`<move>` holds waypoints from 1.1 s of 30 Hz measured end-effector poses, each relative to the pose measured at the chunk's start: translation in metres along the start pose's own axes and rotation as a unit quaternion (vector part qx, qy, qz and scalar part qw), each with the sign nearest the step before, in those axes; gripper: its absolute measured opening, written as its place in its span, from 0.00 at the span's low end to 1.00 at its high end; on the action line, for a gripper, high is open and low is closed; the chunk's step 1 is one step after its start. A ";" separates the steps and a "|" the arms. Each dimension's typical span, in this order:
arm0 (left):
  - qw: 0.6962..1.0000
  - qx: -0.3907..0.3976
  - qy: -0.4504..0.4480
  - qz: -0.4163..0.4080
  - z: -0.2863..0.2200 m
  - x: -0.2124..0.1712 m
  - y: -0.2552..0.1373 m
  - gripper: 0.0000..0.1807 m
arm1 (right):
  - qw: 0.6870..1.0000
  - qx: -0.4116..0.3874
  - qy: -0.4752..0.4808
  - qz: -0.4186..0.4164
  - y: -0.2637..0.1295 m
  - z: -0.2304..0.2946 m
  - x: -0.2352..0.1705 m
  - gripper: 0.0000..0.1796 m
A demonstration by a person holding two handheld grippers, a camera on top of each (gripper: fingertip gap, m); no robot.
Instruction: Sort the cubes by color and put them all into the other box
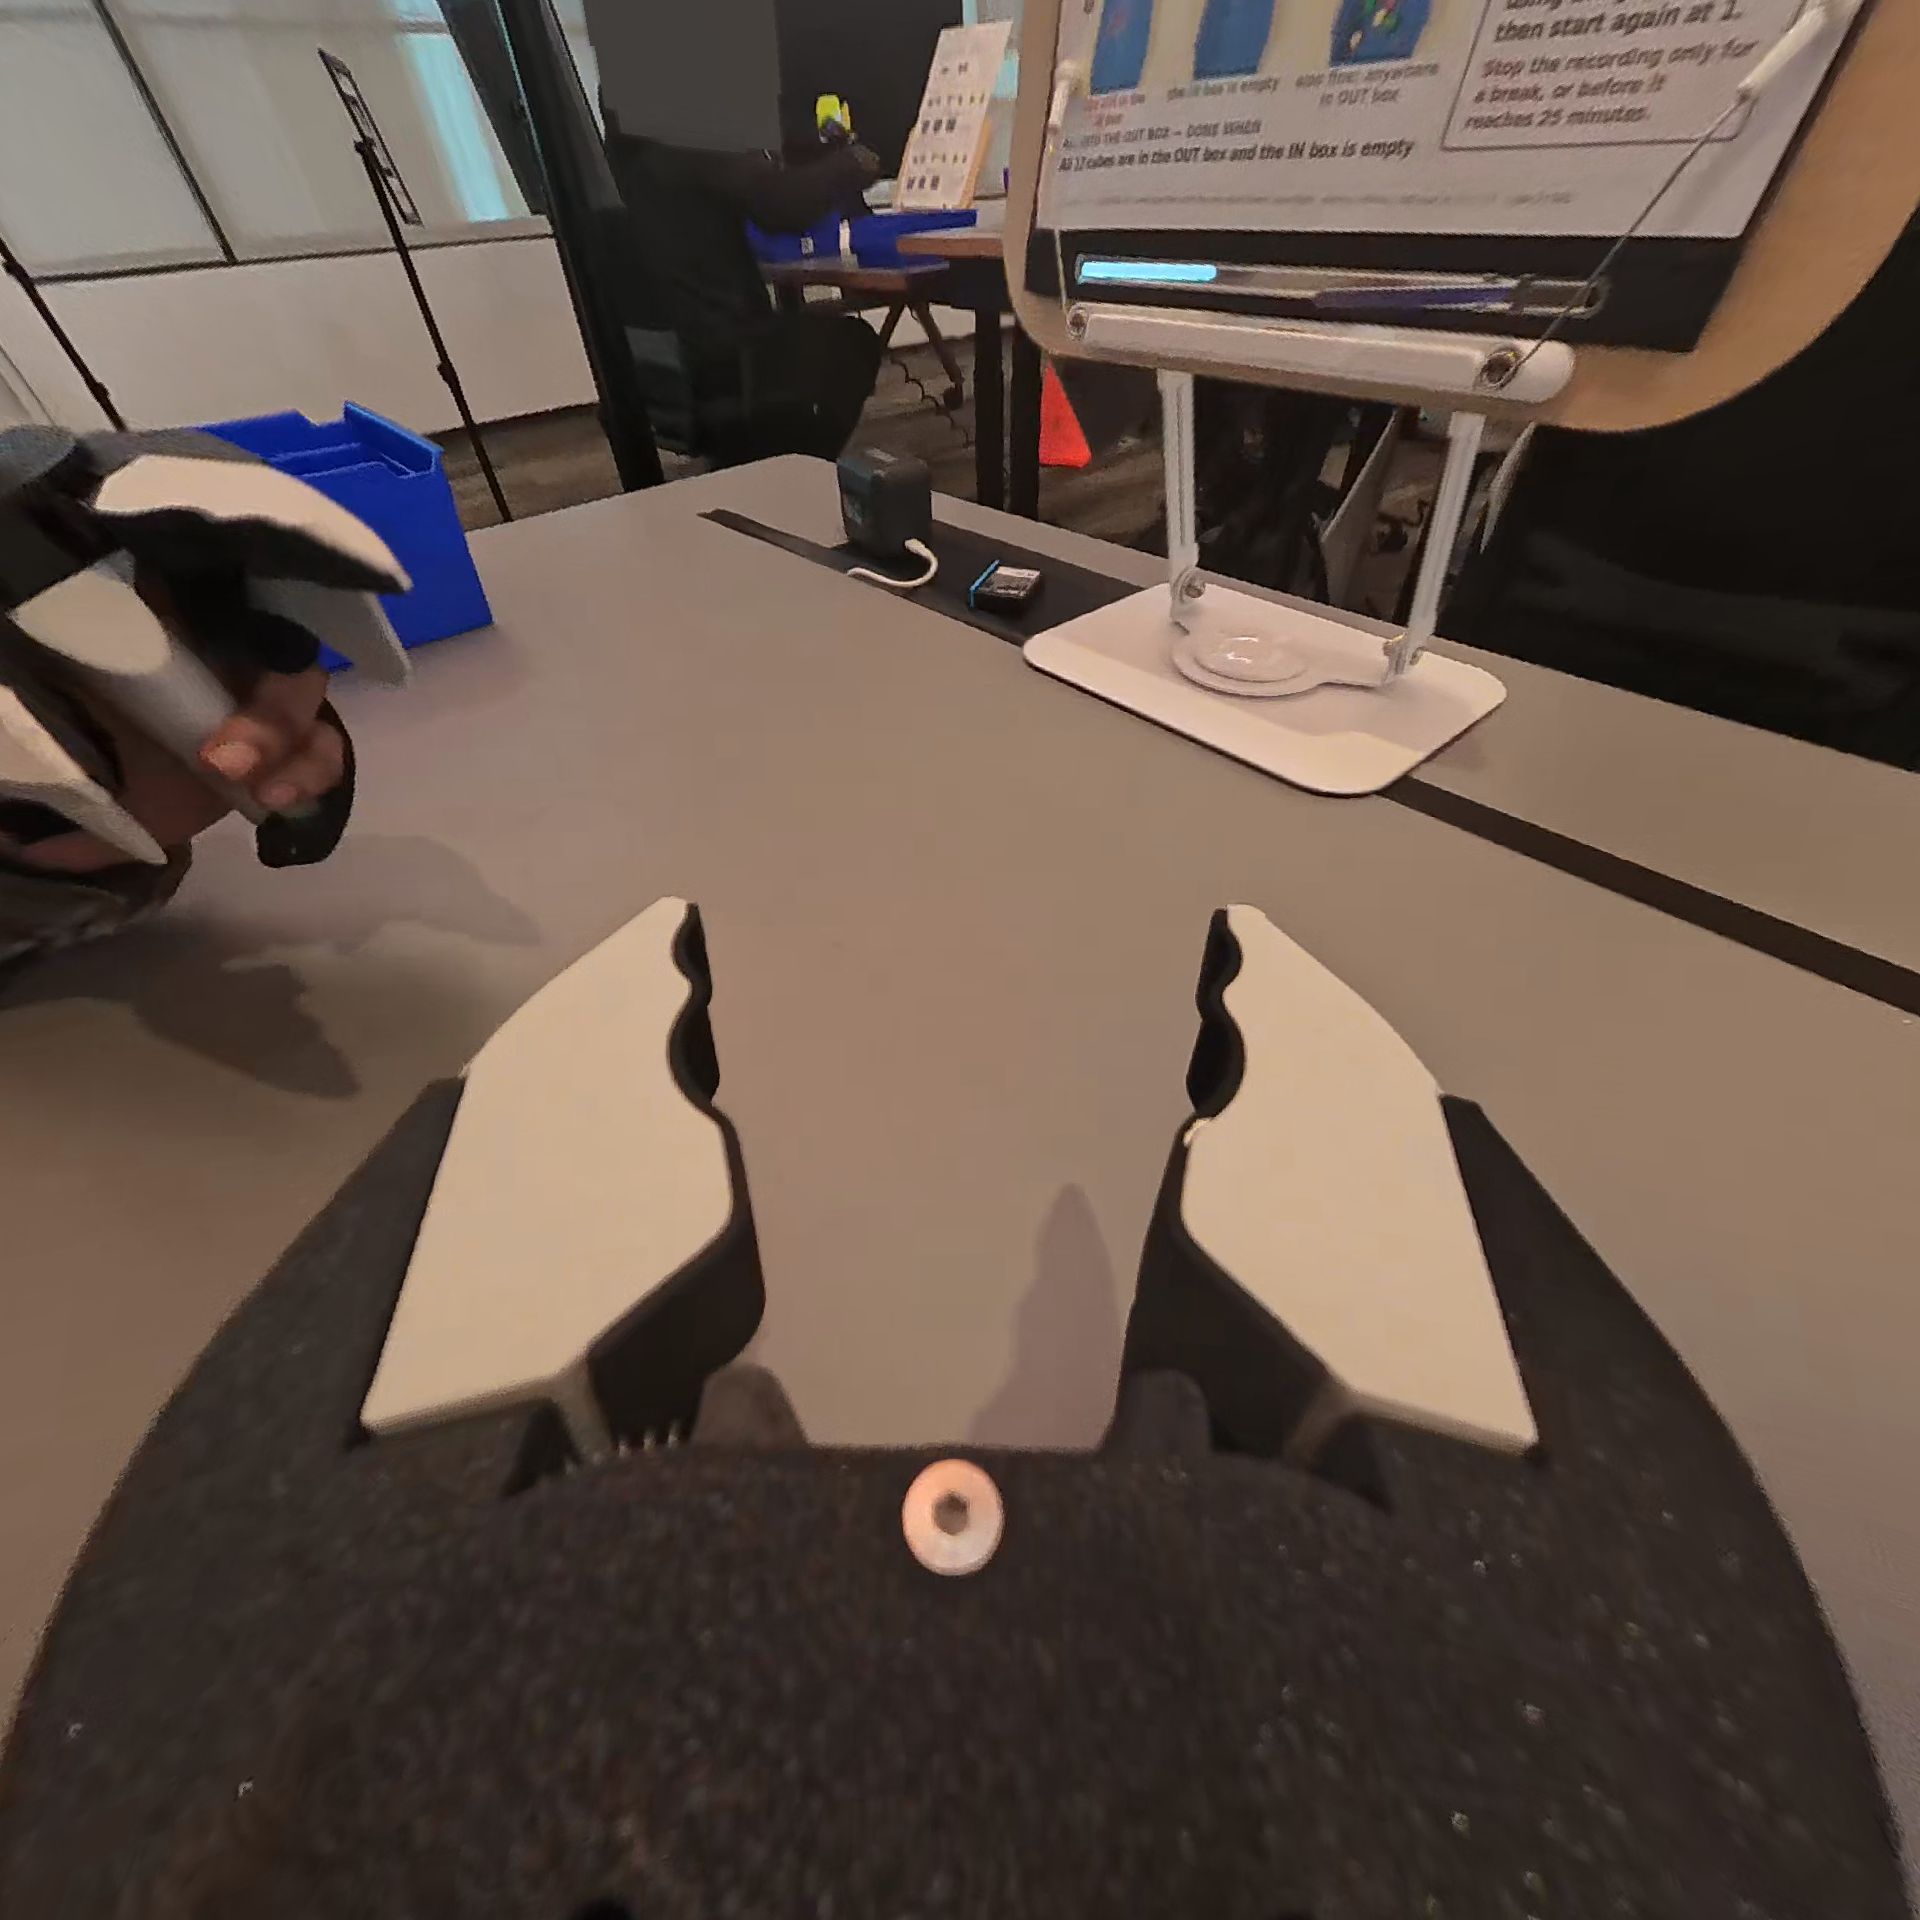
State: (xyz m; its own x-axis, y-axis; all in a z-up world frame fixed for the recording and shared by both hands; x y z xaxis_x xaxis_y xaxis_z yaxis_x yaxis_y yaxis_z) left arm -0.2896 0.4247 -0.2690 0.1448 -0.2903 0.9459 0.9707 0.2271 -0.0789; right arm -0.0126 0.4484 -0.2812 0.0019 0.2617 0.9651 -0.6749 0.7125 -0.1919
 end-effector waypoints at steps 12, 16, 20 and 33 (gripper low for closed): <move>0.985 0.153 0.040 0.064 0.048 0.046 -0.078 0.40 | 0.999 0.030 -0.020 0.012 0.007 0.012 -0.023 0.45; 0.931 0.322 0.065 0.160 0.095 0.088 -0.179 0.36 | 0.999 0.045 -0.018 0.020 0.010 0.017 -0.025 0.45; 0.840 0.471 -0.003 0.270 0.138 0.079 -0.285 0.34 | 0.998 0.052 -0.014 0.020 0.011 0.019 -0.025 0.45; 0.678 0.535 -0.259 0.432 0.185 -0.077 -0.388 0.26 | 0.998 0.059 -0.009 0.034 0.014 0.020 -0.029 0.45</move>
State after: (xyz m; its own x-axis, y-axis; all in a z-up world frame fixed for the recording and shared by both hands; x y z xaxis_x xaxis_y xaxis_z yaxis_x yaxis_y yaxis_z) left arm -0.7128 0.5305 -0.2529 0.2151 0.6842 0.6969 -0.1682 0.7289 -0.6637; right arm -0.0367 0.4374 -0.3082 -0.0604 0.2941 0.9539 -0.7555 0.6111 -0.2362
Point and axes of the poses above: each gripper's, where its closed fingertips meet, y out along the fingers, x out of its top, z = x × y across the jaws, the point moved 8 cm from there along -y, back along the fingers, and after that the axes turned 8 degrees about y, right-handed, at the moved point
